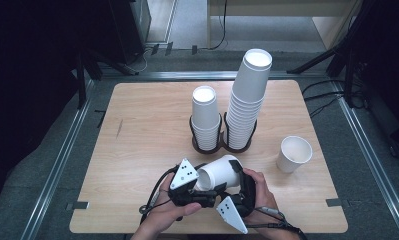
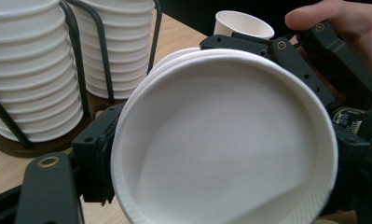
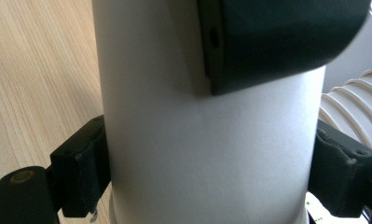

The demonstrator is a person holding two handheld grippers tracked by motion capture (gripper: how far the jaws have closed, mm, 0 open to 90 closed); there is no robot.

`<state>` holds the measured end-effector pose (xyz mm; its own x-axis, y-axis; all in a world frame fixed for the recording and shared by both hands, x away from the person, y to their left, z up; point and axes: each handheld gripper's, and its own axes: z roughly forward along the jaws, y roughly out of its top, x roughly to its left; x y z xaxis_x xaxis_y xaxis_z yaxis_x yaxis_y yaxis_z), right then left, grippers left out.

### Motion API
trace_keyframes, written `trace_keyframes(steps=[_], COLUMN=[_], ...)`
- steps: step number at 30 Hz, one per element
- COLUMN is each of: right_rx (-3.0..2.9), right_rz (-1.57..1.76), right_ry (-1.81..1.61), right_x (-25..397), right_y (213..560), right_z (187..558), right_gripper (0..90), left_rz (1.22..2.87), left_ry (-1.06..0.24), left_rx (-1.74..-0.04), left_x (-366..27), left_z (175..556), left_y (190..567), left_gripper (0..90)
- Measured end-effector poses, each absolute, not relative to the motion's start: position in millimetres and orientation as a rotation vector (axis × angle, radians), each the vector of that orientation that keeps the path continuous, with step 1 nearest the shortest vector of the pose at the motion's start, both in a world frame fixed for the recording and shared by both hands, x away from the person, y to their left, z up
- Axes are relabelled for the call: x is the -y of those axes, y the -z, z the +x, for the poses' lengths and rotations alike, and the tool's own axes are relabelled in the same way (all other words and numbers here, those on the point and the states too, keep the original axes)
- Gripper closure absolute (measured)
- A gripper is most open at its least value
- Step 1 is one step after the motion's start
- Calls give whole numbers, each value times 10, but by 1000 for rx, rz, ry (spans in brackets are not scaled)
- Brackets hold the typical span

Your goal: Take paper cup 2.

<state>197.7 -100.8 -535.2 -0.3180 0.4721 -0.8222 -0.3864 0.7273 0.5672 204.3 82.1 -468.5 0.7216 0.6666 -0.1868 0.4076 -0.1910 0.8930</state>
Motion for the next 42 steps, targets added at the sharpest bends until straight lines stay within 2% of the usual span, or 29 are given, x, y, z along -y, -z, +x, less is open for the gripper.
trace_keyframes(steps=[6, 9, 17, 23, 28, 34, 42], right_rx=[-1699, -1721, -1710, -1719, -1736, -1736, -1723], right_rz=[72, 111, 139, 239, 331, 486, 668], right_ry=[-848, -865, -945, -1073, -1176, -1341, -1576], right_x=[994, 994, 1057, 1124, 1165, 1230, 1295], right_y=[5368, 5351, 5261, 5137, 5054, 4915, 4754], right_z=[1984, 1993, 1975, 1959, 1947, 1958, 1953], right_gripper=[85, 0, 0, 0, 0, 0, 0], left_rz=[1821, 1816, 1754, 1627, 1527, 1461, 1393], left_ry=[-248, -259, -310, -454, -475, -562, -598], left_rx=[-829, -832, -836, -798, -808, -789, -744], left_x=[-868, -891, -958, -1001, -1057, -1088, -1077], left_z=[2092, 2102, 2109, 2045, 2047, 2026, 2004], left_y=[4711, 4719, 4710, 4676, 4675, 4676, 4708], left_gripper=[215, 221, 224, 225, 225, 224, 223])
